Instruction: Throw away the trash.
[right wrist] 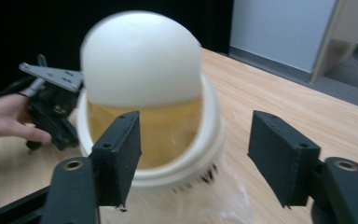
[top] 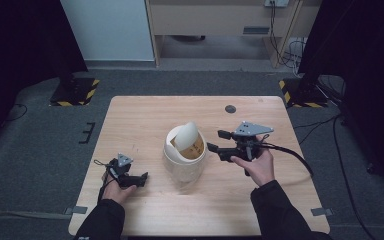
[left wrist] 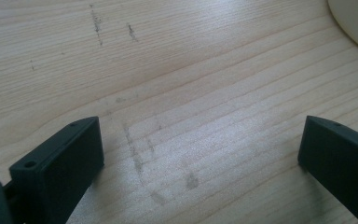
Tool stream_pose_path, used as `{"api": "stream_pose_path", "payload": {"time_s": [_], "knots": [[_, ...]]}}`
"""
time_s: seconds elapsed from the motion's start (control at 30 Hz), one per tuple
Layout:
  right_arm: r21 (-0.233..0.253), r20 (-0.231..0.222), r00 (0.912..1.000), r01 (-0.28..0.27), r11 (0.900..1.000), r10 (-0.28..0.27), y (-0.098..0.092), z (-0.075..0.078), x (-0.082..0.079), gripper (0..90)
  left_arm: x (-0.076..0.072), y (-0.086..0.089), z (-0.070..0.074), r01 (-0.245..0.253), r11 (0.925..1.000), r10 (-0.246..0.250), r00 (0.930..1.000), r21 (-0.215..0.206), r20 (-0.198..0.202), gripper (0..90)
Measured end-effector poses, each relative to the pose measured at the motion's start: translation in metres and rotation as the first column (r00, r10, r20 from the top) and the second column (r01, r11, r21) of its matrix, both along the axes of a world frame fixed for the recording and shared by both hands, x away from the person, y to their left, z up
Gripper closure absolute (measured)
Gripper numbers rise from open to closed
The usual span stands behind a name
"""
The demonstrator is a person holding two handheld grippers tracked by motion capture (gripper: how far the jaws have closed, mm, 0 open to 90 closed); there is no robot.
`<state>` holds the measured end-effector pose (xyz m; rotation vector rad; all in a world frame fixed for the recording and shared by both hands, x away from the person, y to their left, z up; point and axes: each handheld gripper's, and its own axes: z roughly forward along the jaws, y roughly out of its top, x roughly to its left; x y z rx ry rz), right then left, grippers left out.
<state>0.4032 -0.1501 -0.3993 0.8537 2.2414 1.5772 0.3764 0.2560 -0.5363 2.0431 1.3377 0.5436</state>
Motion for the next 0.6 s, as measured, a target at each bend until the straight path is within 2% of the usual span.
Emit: {"api": "stream_pose_path", "payload": {"time_s": [0.2, 0.3, 0.33, 0.43, 0.6], "knots": [[-0.018, -0.026, 0.9990, 0.037, 0.999, -0.038, -0.019, -0.013, -0.002, 29.9, 0.000, 0.000, 0.000, 0.000, 1.0000, 0.000, 1.0000, 0.000, 0.000, 0.0], [-0.050, -0.054, 0.9965, 0.060, 0.997, -0.063, -0.033, -0.029, -0.003, 27.2, 0.000, 0.000, 0.000, 0.000, 1.0000, 0.000, 1.0000, 0.000, 0.000, 0.0], [-0.050, -0.054, 0.9965, 0.060, 0.997, -0.063, -0.033, -0.029, -0.003, 27.2, 0.000, 0.000, 0.000, 0.000, 1.0000, 0.000, 1.0000, 0.000, 0.000, 0.0], [-0.093, -0.088, 0.9915, 0.088, 0.992, -0.096, -0.047, -0.049, -0.005, 25.9, 0.000, 0.000, 0.000, 0.000, 1.0000, 0.000, 1.0000, 0.000, 0.000, 0.0], [-0.136, -0.119, 0.9828, 0.125, 0.983, -0.141, -0.060, -0.065, -0.004, 24.1, 0.000, 0.000, 0.000, 0.000, 1.0000, 0.000, 1.0000, 0.000, 0.000, 0.0]]}}
